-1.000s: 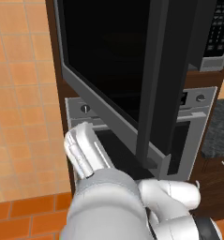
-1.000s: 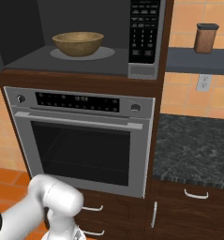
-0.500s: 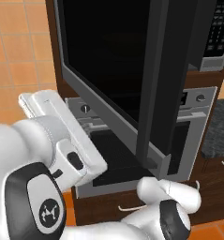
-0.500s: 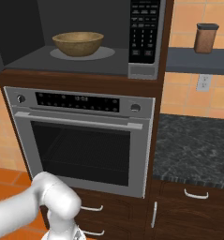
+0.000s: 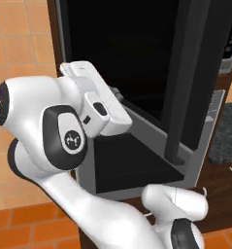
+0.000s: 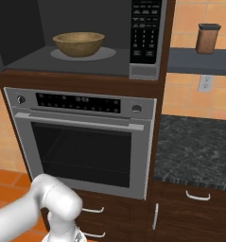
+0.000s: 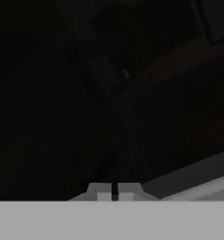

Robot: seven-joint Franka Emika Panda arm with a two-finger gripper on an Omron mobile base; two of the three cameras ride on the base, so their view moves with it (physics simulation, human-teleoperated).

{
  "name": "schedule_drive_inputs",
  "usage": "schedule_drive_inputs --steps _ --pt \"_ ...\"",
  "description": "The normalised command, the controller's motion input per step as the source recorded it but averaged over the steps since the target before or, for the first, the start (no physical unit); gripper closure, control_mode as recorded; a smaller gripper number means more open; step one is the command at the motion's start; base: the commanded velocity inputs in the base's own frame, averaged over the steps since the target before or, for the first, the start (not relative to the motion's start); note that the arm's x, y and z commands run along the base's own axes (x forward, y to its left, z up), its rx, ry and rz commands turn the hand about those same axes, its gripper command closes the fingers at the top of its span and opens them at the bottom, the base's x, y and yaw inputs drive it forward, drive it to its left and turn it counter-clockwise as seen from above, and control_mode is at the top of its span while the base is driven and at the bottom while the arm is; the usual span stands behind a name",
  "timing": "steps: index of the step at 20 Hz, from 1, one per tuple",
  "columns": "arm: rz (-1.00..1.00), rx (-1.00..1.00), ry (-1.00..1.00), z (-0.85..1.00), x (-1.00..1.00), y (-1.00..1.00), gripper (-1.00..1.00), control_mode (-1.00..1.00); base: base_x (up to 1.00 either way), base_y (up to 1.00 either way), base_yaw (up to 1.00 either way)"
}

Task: Open the microwave, place the bowl with waffle inside the microwave, then close the microwave door and turn it on.

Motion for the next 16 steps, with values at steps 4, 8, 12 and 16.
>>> schedule_drive_inputs --steps 4,8,12,16 --pt "0.00 -0.08 -0.15 0.10 0.99 -1.00 1.00 -1.00 0.00 0.00 0.00" --pt "0.05 -0.06 -0.22 0.28 1.00 -0.86 1.00 -1.00 0.00 0.00 0.00" --pt "0.16 0.02 -0.19 0.79 0.92 -0.35 1.00 -1.00 0.00 0.00 0.00" --pt "0.21 0.08 -0.04 0.89 0.91 -0.02 1.00 -1.00 0.00 0.00 0.00"
